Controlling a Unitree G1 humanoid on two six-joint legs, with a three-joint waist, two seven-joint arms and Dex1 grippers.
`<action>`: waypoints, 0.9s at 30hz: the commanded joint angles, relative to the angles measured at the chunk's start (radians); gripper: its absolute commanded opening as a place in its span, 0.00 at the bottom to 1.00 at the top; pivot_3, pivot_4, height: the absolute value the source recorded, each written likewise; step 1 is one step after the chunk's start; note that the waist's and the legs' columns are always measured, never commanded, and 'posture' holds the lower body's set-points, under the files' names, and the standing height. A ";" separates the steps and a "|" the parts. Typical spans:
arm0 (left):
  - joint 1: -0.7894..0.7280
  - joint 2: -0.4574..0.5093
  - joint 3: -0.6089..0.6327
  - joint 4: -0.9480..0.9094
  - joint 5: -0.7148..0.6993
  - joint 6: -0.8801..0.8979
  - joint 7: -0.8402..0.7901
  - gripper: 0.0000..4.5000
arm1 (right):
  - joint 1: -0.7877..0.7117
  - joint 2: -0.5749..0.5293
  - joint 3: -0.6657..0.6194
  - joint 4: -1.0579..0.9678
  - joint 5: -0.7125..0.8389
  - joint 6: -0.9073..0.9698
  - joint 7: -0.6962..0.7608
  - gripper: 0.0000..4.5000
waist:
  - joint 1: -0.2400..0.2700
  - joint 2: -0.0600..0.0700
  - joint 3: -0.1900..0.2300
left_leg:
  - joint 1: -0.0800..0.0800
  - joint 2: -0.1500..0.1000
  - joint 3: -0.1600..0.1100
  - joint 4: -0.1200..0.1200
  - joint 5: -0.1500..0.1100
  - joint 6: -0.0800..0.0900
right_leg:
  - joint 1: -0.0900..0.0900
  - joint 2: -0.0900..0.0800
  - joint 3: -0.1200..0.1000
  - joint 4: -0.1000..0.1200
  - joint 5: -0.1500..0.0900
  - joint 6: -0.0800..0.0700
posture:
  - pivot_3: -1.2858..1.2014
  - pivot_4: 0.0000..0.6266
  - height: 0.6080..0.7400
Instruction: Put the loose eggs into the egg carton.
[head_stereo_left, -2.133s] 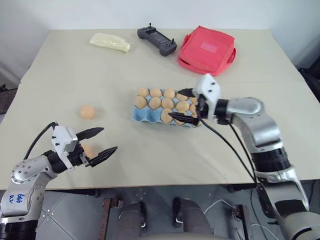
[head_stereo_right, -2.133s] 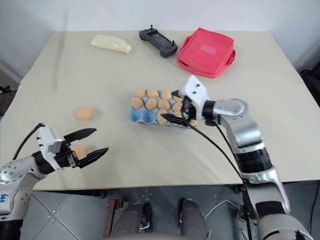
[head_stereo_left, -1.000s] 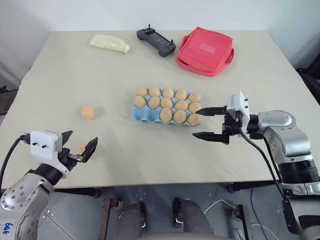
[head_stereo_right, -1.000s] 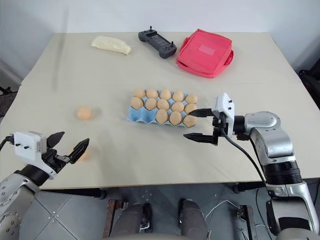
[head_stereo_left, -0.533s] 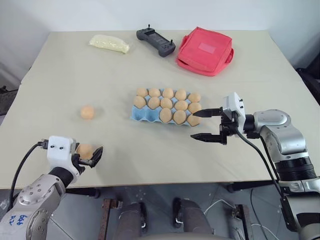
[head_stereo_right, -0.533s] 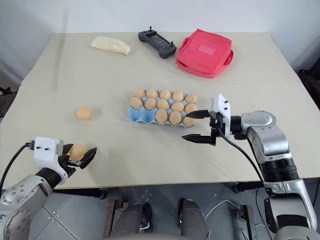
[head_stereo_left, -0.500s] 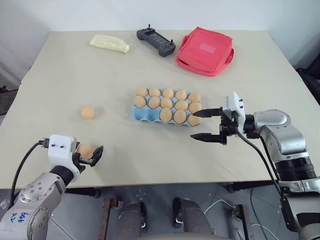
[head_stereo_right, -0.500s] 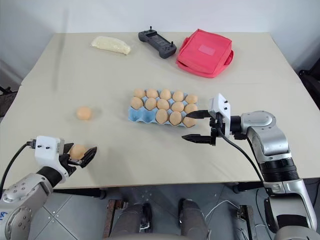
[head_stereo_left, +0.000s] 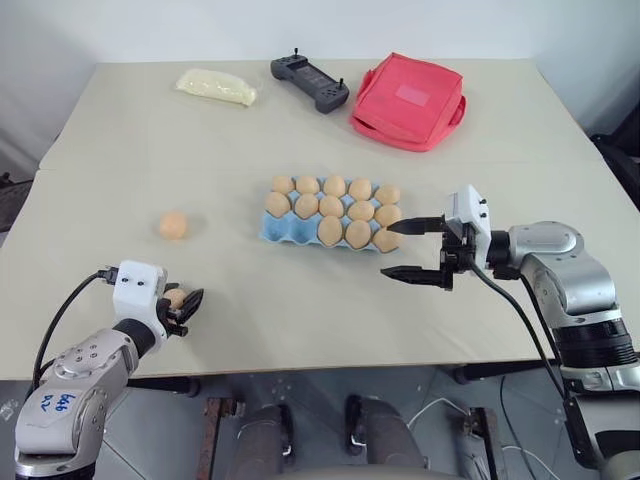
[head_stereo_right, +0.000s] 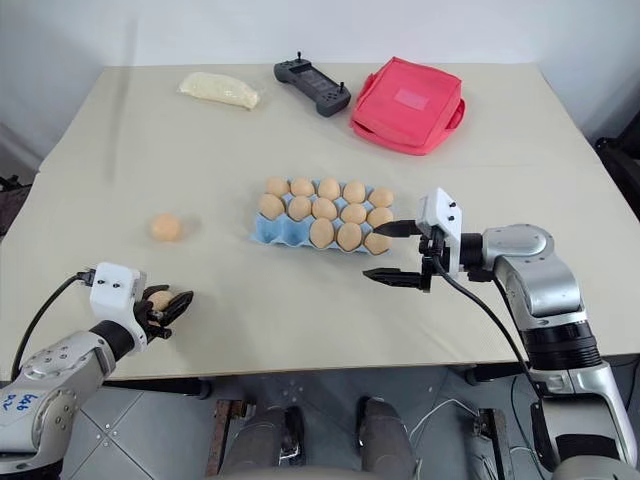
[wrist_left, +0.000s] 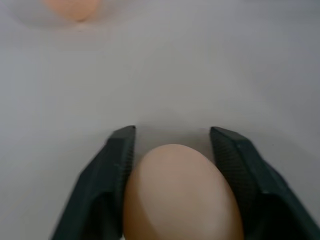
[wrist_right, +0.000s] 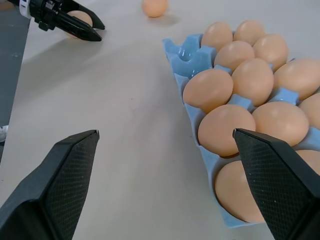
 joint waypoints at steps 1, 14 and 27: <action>-0.074 0.028 0.000 0.009 0.011 -0.009 -0.022 0.34 | 0.008 -0.016 -0.041 -0.040 0.020 0.000 -0.012 1.00 | 0.002 0.000 0.000 | 0.000 0.000 0.000 0.000 0.000 0.000 | 0.000 0.000 0.000 0.000 0.000 0.000 | 0.52 0.24 1.00; -0.525 0.000 -0.181 0.263 0.005 -0.146 -0.222 0.33 | 0.075 -0.015 -0.083 -0.103 0.031 -0.006 -0.069 1.00 | 0.020 0.000 0.000 | 0.000 0.000 0.003 0.001 0.005 0.003 | 0.000 0.002 -0.002 0.001 0.000 0.001 | 0.52 0.24 1.00; -0.828 -0.173 -0.406 0.702 0.097 -0.354 -0.485 0.33 | 0.197 -0.017 -0.156 -0.209 0.052 -0.018 -0.157 1.00 | 0.044 -0.002 0.001 | 0.000 -0.001 0.012 0.007 0.005 0.005 | -0.002 0.005 -0.001 0.001 0.003 0.006 | 0.52 0.24 1.00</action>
